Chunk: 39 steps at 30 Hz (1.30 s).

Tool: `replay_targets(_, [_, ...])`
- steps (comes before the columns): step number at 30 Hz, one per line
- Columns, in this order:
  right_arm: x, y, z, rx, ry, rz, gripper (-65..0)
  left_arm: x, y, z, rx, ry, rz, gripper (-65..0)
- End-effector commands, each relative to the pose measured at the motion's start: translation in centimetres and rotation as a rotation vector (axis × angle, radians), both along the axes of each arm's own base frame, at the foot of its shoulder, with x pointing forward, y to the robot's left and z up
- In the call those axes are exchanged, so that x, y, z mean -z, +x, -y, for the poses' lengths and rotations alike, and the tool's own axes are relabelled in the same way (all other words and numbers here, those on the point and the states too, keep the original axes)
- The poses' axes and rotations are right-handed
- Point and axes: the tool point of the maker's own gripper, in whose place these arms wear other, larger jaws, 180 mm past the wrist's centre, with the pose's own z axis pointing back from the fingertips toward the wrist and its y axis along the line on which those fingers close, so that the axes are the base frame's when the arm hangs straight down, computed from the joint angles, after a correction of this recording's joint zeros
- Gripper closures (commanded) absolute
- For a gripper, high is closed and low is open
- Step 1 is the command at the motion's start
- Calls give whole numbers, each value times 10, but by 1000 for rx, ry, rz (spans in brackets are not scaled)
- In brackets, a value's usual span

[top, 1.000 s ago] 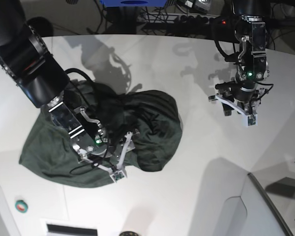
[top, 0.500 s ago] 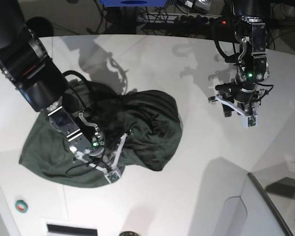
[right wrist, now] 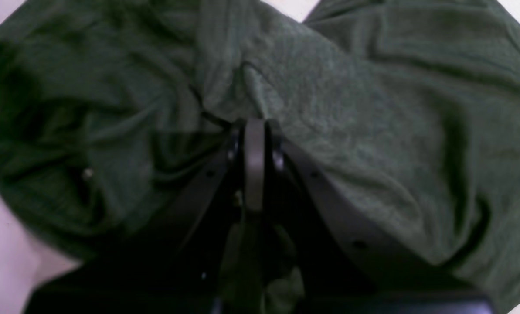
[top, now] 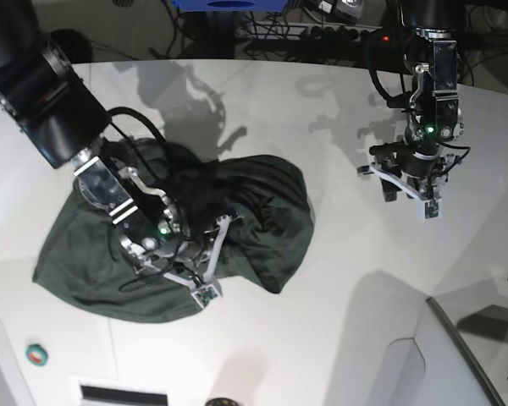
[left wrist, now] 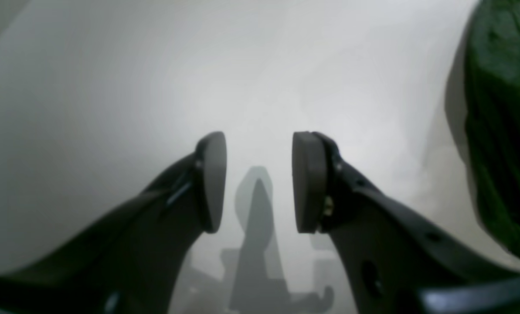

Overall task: Layout the t-shirt on the table in an organized manner, then fold the t-shirt properly
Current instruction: 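Lift the grasped fabric with the right gripper, bring left gripper down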

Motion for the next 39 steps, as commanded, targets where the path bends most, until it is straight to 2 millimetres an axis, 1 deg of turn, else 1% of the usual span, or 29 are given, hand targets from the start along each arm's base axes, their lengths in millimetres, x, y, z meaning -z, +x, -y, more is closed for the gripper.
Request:
replay_targets(1, [-25,12,-4,6,42,63,-3,-16,14,-5,3,23,56,-250])
replay_targets(4, [-41,-3,-1,37,112,71,-3,-16,16,-6,2,24,58,-252])
replay_targets(5, [-45,-8,8,52,117,73,-3,-16,16,-6,2,26,60,-252])
replay_targets(7, [-56,-20,13,61,139,80,-3,-18,18,-6,3,26,66,-252])
replay_targets(8, [-57,-28,14,64,150,71,-3,-21,21,-6,3,28,73,-252])
replay_targets(9, [-58,-35,18,71,152,64,-3,-22,23,-6,2,27,75,-252])
replay_targets(11, [-49,-50,28,91,143,26,-3,-23,24,-6,2,27,78,-252])
replay_targets(13, [-35,-65,35,111,137,-14,-3,-22,24,-6,4,27,78,-252])
replay_targets(15, [-20,-76,45,145,130,-56,-3,-22,24,-6,4,27,78,-252])
replay_targets(17, [-9,-82,52,166,120,-86,-8,-22,24,-6,4,27,78,-252])
replay_targets(19, [-2,-85,55,174,111,-106,-11,-22,24,-6,4,27,78,-252])
replay_targets(21, [-2,-86,56,180,112,-109,-48,-22,24,-6,4,27,78,-252])
replay_targets(22, [-2,-86,55,180,116,-113,-81,-22,24,-6,4,27,78,-252])
replay_targets(23, [-4,-86,53,179,120,-109,-128,-23,24,-7,4,28,78,-252])
replay_targets(25, [-8,-89,49,172,131,-97,-204,-22,21,-12,8,45,70,-252])
replay_targets(26, [-15,-89,47,165,140,-80,-236,-23,21,-15,9,51,68,-252])
replay_targets(28, [-25,-90,41,149,153,-59,-273,-24,20,-20,10,65,65,-252])
replay_targets(29, [-29,-92,38,140,161,-49,-285,-22,15,-26,8,76,54,-252])
replay_targets(31, [-34,-90,39,145,152,-29,-302,-21,9,-33,12,90,43,-252])
replay_targets(33, [-30,-91,37,129,106,-22,-326,-21,8,-37,16,102,40,-252])
replay_targets(35, [-20,-94,35,94,36,-14,-345,-18,2,-39,11,104,28,-252])
replay_targets(37, [-19,-91,23,67,10,-1,-354,-17,0,-40,11,105,23,-252])
replay_targets(39, [-10,-88,18,71,6,-26,-354,-17,-1,-40,11,105,22,-252])
